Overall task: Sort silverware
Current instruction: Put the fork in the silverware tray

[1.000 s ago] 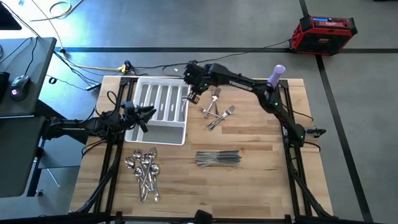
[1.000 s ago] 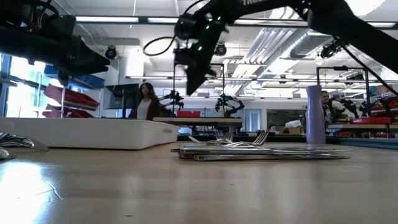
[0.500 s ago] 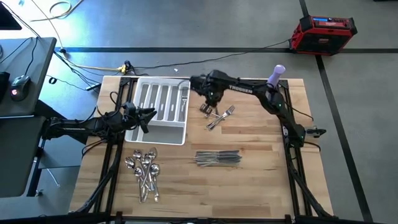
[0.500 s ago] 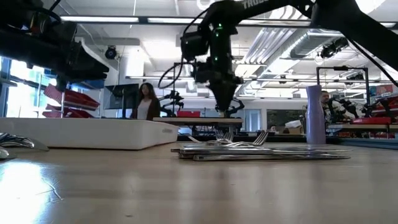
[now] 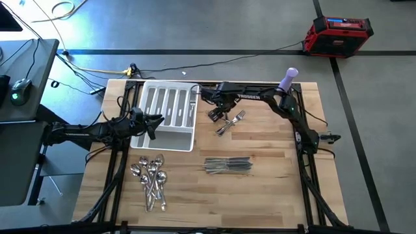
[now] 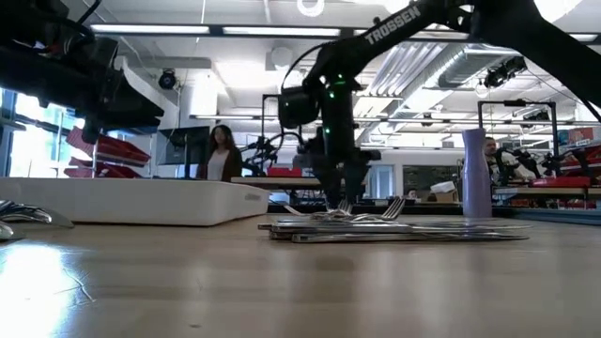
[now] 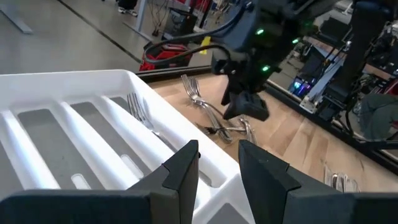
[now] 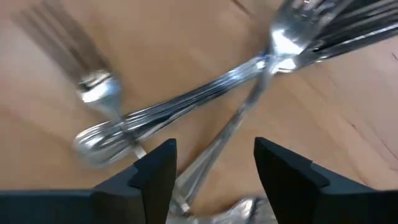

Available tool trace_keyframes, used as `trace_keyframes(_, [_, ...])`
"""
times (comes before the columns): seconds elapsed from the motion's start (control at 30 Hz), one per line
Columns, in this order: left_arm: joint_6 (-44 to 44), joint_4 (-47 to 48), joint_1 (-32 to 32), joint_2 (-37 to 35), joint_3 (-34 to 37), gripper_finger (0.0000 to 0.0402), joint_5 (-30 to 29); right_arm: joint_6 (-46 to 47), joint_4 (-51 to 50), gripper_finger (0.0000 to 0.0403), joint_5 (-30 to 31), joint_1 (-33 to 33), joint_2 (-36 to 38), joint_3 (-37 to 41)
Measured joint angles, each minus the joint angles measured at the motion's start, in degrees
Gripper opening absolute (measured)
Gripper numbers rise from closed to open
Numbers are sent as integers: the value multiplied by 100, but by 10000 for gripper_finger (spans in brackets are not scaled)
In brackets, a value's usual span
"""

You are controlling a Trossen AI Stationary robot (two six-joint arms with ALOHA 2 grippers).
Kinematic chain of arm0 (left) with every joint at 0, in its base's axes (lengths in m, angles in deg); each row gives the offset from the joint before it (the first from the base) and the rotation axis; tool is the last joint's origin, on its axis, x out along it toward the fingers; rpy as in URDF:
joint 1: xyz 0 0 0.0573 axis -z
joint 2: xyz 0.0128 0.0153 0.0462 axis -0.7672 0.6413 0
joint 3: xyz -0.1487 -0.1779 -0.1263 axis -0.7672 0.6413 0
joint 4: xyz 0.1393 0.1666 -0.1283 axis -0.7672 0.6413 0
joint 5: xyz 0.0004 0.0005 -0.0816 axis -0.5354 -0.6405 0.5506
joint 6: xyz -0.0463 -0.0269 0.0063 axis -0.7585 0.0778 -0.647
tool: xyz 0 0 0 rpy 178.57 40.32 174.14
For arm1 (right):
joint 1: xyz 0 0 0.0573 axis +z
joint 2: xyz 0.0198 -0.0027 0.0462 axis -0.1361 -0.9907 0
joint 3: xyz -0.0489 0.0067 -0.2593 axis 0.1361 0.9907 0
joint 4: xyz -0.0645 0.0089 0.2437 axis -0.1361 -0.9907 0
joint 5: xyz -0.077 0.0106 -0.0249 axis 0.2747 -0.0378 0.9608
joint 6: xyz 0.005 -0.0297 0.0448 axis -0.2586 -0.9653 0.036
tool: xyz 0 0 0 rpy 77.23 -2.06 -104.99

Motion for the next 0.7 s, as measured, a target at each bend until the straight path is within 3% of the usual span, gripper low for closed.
trace_keyframes(0.4, [2, -15, 0, 37, 0, 97, -63, 136, 949, 131, -300, -191, 17, 550])
trace_keyframes(0.5, [2, -15, 0, 37, 0, 97, -87, 124, 948, 91, -135, -141, 17, 550])
trace_keyframes(0.6, [3, -15, 0, 37, 0, 97, -93, 66, 807, 22, 6, -96, 17, 543])
trace_keyframes(0.7, [2, -15, 0, 37, 0, 97, -96, 161, 415, 9, 279, -34, 48, 526])
